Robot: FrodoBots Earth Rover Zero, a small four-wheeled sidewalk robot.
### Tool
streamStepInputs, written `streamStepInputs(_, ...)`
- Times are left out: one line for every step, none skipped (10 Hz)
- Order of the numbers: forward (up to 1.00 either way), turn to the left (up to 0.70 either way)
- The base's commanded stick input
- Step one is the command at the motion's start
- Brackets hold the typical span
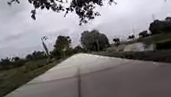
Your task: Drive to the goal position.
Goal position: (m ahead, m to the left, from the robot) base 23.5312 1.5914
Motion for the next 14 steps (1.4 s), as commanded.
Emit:
streamStepInputs(0.85,0.00)
streamStepInputs(0.85,0.00)
streamStepInputs(0.85,0.00)
streamStepInputs(0.85,0.00)
streamStepInputs(0.85,0.00)
streamStepInputs(0.85,0.00)
streamStepInputs(0.85,0.00)
streamStepInputs(0.85,0.00)
streamStepInputs(0.85,0.00)
streamStepInputs(0.85,0.00)
streamStepInputs(0.85,0.00)
streamStepInputs(0.85,0.00)
streamStepInputs(0.85,0.00)
streamStepInputs(0.85,0.00)
